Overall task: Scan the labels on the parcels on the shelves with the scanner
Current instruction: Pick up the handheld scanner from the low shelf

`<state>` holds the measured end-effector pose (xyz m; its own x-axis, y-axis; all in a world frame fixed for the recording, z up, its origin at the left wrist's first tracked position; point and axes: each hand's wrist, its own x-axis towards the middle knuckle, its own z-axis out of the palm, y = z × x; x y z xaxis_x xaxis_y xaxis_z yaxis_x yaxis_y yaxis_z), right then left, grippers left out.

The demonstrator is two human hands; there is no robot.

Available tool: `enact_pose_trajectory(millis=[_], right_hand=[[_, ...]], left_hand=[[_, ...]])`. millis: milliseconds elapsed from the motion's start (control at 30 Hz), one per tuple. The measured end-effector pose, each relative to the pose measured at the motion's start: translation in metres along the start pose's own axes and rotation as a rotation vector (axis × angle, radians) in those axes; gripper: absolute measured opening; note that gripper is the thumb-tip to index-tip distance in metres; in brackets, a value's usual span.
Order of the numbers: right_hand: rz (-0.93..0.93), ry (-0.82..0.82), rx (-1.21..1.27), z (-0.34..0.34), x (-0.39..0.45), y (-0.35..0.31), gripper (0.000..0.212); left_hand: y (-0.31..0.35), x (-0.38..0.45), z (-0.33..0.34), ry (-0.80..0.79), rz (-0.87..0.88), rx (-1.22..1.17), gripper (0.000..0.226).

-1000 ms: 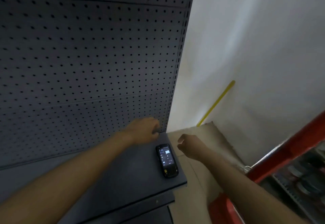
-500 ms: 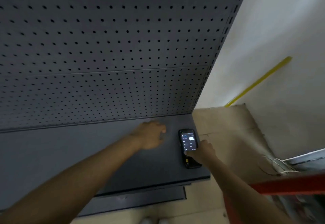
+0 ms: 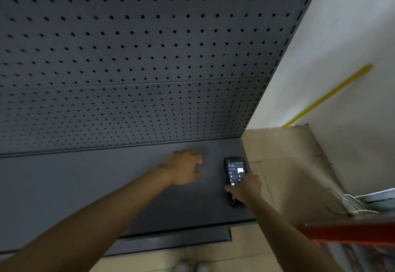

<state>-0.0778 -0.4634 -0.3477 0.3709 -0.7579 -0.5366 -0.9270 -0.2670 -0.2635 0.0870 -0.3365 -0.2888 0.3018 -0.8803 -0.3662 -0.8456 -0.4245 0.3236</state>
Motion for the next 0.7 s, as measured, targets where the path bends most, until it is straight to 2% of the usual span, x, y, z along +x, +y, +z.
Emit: enact_pose_trajectory(millis=[233,367,433,567,700], right_hand=[[0.125,-0.040,0.227,-0.018,-0.004,-0.014,0.098],[0.080,-0.109,0.374,-0.035,-0.023,-0.036,0.079],[0.009,-0.192,0.374,-0.040,-0.030,-0.051,0.086],[-0.217,-0.309,0.190,-0.052,-0.059,-0.081,0.058],[-0.467,-0.266,0.058,-0.051,-0.092,-0.114,0.052]], left_hand=[[-0.013,-0.017,-0.014,0.005,-0.060,-0.009,0.041],[-0.018,-0.034,-0.033,0.031,-0.092,-0.025,0.044],[-0.021,-0.043,-0.044,0.057,-0.093,-0.021,0.043],[-0.028,-0.076,-0.062,0.140,-0.101,0.021,0.042],[-0.048,-0.122,-0.070,0.183,-0.200,0.091,0.041]])
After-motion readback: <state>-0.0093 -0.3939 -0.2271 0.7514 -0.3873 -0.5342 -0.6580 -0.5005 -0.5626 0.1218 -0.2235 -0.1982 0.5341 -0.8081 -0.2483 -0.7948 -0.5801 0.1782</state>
